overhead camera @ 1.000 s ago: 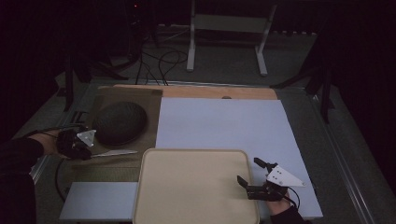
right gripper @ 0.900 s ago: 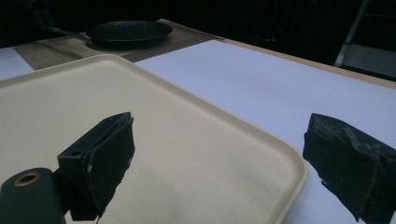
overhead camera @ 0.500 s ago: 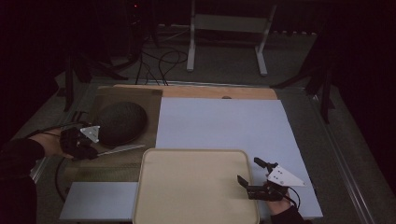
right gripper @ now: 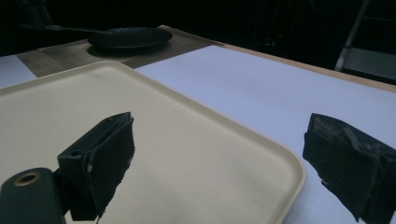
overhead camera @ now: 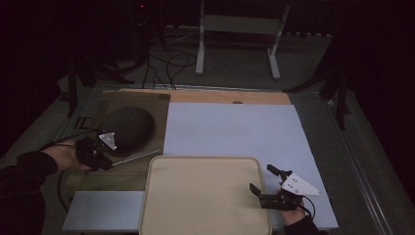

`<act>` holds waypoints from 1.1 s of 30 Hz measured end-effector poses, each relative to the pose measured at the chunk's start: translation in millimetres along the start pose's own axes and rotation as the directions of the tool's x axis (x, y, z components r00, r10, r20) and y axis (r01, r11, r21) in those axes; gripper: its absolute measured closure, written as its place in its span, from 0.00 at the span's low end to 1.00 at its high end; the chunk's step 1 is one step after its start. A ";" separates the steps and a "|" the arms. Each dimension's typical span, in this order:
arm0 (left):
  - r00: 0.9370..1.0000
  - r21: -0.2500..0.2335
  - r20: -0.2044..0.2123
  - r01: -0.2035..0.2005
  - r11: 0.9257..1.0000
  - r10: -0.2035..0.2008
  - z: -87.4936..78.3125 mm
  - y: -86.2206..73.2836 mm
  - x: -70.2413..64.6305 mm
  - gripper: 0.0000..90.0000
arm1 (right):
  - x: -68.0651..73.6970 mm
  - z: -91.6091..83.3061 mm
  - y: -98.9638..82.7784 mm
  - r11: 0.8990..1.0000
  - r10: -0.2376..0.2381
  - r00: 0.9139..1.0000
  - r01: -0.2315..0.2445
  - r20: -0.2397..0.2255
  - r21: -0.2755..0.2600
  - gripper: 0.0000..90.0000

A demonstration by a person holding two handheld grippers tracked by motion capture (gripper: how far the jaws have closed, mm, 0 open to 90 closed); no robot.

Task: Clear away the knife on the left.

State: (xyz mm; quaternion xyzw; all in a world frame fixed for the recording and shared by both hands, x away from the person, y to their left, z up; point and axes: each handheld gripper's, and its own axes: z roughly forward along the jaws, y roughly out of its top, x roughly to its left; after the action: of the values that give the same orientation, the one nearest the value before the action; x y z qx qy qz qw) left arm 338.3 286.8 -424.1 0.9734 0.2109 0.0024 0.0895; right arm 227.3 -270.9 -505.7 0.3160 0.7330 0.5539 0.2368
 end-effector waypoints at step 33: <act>0.991 -0.113 0.037 0.135 0.984 -0.132 0.0 65.0 -70.6 0.89 | 0.0 0.0 1.6 1.000 0.000 1.000 0.000 0.005 -0.005 0.10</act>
State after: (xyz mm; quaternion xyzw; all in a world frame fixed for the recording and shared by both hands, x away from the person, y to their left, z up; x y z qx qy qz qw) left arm 300.6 199.6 -410.4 0.9502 0.2738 -0.0057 0.1486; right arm 227.6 -270.6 -504.2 0.3168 0.7310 0.5550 0.2393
